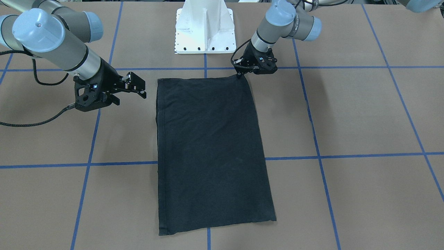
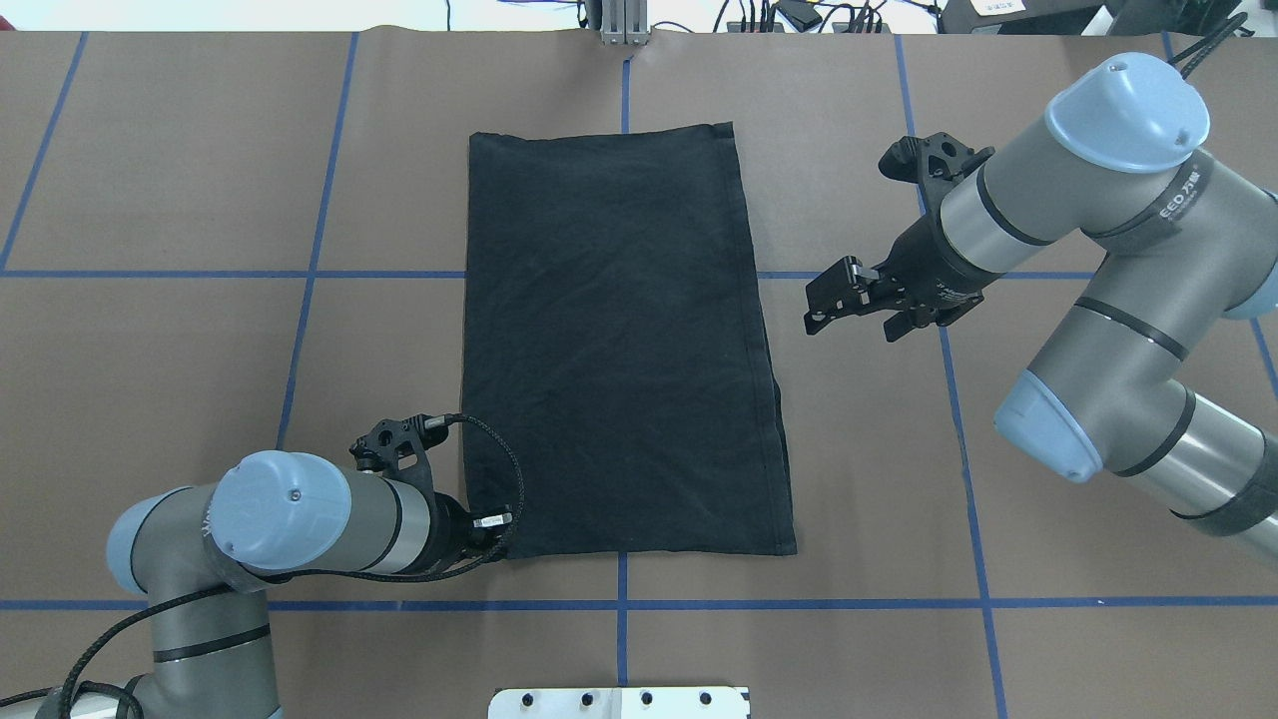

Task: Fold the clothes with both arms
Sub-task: 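Move the left gripper to the shirt's near corner while the right follows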

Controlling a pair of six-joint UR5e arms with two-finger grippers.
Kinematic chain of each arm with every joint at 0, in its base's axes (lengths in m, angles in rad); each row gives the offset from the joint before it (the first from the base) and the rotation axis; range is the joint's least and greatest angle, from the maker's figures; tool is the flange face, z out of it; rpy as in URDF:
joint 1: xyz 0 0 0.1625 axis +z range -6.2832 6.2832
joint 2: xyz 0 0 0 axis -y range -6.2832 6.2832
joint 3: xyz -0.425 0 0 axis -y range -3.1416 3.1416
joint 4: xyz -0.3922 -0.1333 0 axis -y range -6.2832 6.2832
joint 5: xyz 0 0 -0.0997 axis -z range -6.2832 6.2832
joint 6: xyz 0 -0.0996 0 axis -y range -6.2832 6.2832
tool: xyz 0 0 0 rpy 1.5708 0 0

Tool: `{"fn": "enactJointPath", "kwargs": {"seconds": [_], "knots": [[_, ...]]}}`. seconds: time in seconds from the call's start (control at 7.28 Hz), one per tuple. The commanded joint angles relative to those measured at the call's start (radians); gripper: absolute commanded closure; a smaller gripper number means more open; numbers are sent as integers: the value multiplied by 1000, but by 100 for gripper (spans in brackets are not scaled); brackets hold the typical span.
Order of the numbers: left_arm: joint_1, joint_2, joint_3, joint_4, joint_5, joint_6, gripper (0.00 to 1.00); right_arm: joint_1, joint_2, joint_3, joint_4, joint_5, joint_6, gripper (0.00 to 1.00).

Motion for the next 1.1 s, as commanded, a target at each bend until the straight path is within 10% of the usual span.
{"fn": "enactJointPath", "kwargs": {"seconds": [0.0, 0.96], "knots": [[-15, 1, -23, 3, -1, 8, 100, -21, -2, 4, 3, -2, 32, 0], [-19, 0, -109, 59, -24, 13, 100, -366, 2, 15, 5, -344, 303, 0]]}}
